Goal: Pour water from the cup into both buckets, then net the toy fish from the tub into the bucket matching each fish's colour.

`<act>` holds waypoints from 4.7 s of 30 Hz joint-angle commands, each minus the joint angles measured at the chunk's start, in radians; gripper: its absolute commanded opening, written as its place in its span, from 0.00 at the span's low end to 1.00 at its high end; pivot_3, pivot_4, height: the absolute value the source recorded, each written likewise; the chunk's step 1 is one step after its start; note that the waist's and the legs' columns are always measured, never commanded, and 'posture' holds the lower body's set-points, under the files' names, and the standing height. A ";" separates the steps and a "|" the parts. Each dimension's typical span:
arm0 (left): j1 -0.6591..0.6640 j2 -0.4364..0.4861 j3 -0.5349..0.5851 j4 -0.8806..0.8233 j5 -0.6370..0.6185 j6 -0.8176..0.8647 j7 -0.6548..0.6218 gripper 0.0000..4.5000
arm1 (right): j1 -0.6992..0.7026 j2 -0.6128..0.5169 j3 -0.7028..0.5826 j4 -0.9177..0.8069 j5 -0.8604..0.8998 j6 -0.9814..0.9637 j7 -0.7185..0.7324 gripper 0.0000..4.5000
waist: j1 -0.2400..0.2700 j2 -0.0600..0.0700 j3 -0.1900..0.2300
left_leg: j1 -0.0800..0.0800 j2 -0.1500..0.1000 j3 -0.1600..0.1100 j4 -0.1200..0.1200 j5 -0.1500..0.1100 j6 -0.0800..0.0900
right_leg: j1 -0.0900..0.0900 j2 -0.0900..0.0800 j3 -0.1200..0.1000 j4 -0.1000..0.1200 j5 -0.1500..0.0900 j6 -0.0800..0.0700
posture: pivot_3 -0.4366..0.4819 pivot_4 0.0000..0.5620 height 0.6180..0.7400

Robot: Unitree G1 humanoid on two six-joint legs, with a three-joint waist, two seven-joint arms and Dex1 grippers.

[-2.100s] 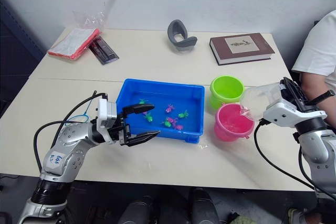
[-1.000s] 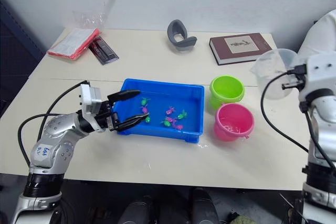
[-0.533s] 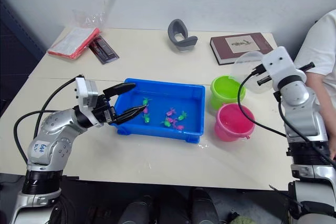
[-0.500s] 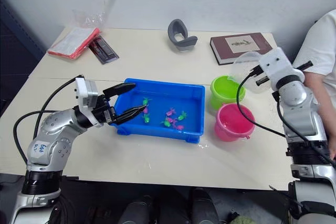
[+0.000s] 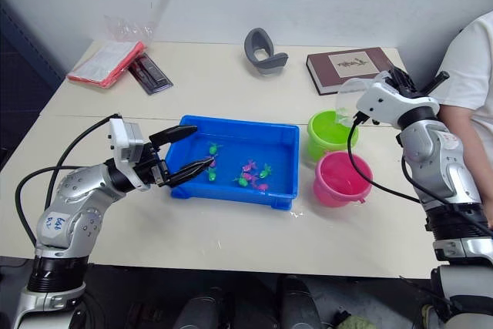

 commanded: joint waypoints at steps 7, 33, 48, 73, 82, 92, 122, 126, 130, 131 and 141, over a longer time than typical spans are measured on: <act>0.005 0.001 0.006 -0.048 0.016 -0.031 0.003 1.00 | -0.033 -0.037 0.001 0.037 -0.121 -0.102 -0.128 0.02 | -0.010 0.000 0.000 | 0.000 0.000 0.000 0.000 0.000 0.000 | 0.000 0.000 0.000 0.000 0.000 0.000 | 0.48 0.27 1.00; 0.000 -0.009 -0.003 -0.029 0.029 -0.044 0.007 1.00 | -0.023 0.037 -0.045 0.100 -0.056 -0.150 -0.170 0.02 | -0.018 0.000 0.000 | 0.000 0.001 0.000 0.002 0.000 -0.001 | 0.000 0.000 0.001 0.000 0.000 0.000 | 0.48 0.27 1.00; -0.034 0.062 0.015 0.029 -0.016 -0.025 -0.138 1.00 | 0.082 0.228 -0.471 -0.173 0.593 0.396 0.116 0.02 | -0.014 0.000 0.000 | -0.001 0.001 -0.002 0.003 0.000 0.000 | 0.001 -0.001 0.000 0.002 0.000 0.000 | 0.48 0.27 1.00; -0.003 0.149 -0.041 -0.066 -0.084 0.125 -0.264 1.00 | 0.250 0.393 -0.635 0.094 0.802 0.268 0.071 0.02 | -0.017 0.000 0.000 | 0.001 0.001 0.000 -0.001 -0.001 0.001 | 0.001 -0.001 0.002 0.002 0.000 0.000 | 0.48 0.27 1.00; 0.057 0.203 0.022 -0.083 -0.099 0.148 -0.266 1.00 | 0.434 0.374 -0.603 -0.141 0.854 0.452 0.120 0.93 | -0.016 0.000 0.000 | 0.001 0.001 -0.001 -0.002 -0.001 0.001 | 0.001 -0.001 0.002 0.001 0.000 0.000 | 0.48 0.27 1.00; 0.382 0.245 0.317 -0.122 -0.100 0.136 -0.199 1.00 | 0.758 0.197 -0.724 -0.541 1.013 0.546 0.424 0.99 | -0.018 0.001 0.000 | 0.003 0.001 -0.001 -0.005 -0.005 0.007 | 0.001 -0.002 0.002 -0.005 0.000 0.000 | 0.48 0.27 1.00; 0.357 0.318 0.557 0.057 0.027 0.555 0.433 1.00 | 0.597 0.163 -0.294 -0.668 1.117 0.082 1.042 0.99 | 0.032 -0.010 -0.003 | 0.003 0.002 -0.007 -0.005 -0.008 0.004 | 0.002 -0.006 -0.005 -0.007 -0.002 -0.005 | 0.48 0.27 1.00; 0.033 0.360 0.324 0.284 0.097 0.593 0.430 1.00 | 0.576 0.159 -0.278 -0.680 1.113 0.101 1.020 0.99 | 0.023 -0.009 -0.003 | 0.003 0.002 -0.005 -0.005 -0.007 0.000 | 0.002 -0.005 -0.006 -0.007 -0.001 -0.004 | 0.48 0.27 1.00; -0.253 0.320 0.091 0.619 0.221 0.536 0.378 1.00 | 0.586 0.154 -0.261 -0.712 1.081 0.111 0.990 0.99 | 0.025 -0.009 -0.003 | 0.001 0.002 -0.003 -0.005 -0.005 -0.003 | 0.001 -0.002 -0.016 -0.004 -0.001 -0.003 | 0.48 0.27 1.00; -0.294 0.311 0.057 0.687 0.247 0.503 0.363 1.00 | 0.587 0.155 -0.260 -0.719 1.077 0.114 0.979 0.99 | 0.024 -0.009 -0.003 | 0.002 0.001 -0.001 -0.004 -0.005 -0.003 | 0.001 -0.002 -0.017 -0.003 -0.001 -0.003 | 0.48 0.27 1.00; -0.574 0.196 -0.101 1.260 0.432 0.308 0.314 0.88 | 0.650 0.139 -0.295 -0.804 1.062 0.141 0.890 1.00 | 0.014 -0.013 -0.003 | 0.001 0.001 0.009 0.002 -0.007 0.003 | 0.000 -0.002 -0.026 -0.001 0.001 0.000 | 0.48 0.27 1.00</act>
